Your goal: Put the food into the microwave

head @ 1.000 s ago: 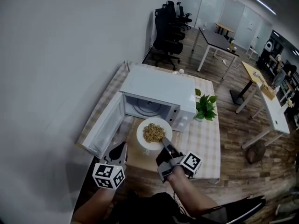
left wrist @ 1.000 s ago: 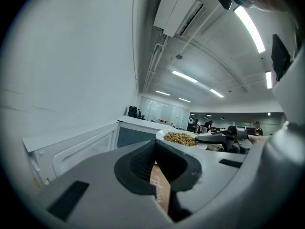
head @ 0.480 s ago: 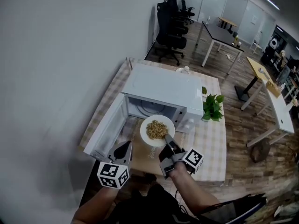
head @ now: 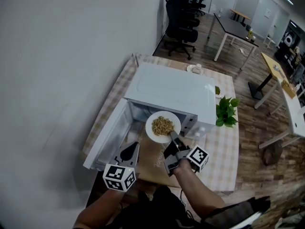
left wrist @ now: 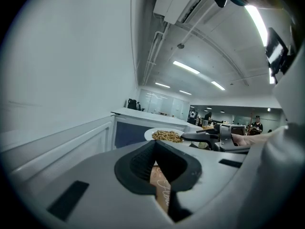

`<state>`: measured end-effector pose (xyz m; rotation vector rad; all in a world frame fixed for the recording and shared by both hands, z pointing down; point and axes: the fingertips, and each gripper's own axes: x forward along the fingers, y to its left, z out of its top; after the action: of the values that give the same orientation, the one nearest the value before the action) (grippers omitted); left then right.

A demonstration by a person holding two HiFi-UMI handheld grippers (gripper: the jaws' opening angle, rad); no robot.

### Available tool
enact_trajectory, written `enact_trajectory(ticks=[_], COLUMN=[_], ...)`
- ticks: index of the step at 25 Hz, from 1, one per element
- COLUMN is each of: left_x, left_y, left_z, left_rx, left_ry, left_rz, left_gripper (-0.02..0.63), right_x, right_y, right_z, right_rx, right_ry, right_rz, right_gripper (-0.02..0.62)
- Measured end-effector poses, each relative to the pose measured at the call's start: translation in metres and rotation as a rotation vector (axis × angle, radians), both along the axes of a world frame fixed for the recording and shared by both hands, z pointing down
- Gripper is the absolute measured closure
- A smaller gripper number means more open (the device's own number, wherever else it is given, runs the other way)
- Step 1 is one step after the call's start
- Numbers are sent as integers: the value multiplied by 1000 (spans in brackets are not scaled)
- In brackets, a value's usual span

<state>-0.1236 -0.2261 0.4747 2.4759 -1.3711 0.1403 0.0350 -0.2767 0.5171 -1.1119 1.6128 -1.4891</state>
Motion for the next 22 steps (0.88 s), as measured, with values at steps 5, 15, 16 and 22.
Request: enact_trajectory(ticks=[5,15,16,22], left_x=[8,14,14,18], left_y=[-20,-42,-45,-56], left_z=[17,40,42,53], left_rx=[-24,-56,-57,-59], left_ry=[-7,-42,-44,-60], left_rz=[6,1,-3,-7], left_gripper=[598,598,598,598], right_x=[-4,-6,-6,-5], right_y=[-22,-45,-48,-64], right_z=[24,65,69,88], right_rx=[-29,-86,-90,-103], right_ry=[-7,-28,-29,-38], right_rz=[-2,5,9,35], right_gripper=[538,538,538,538])
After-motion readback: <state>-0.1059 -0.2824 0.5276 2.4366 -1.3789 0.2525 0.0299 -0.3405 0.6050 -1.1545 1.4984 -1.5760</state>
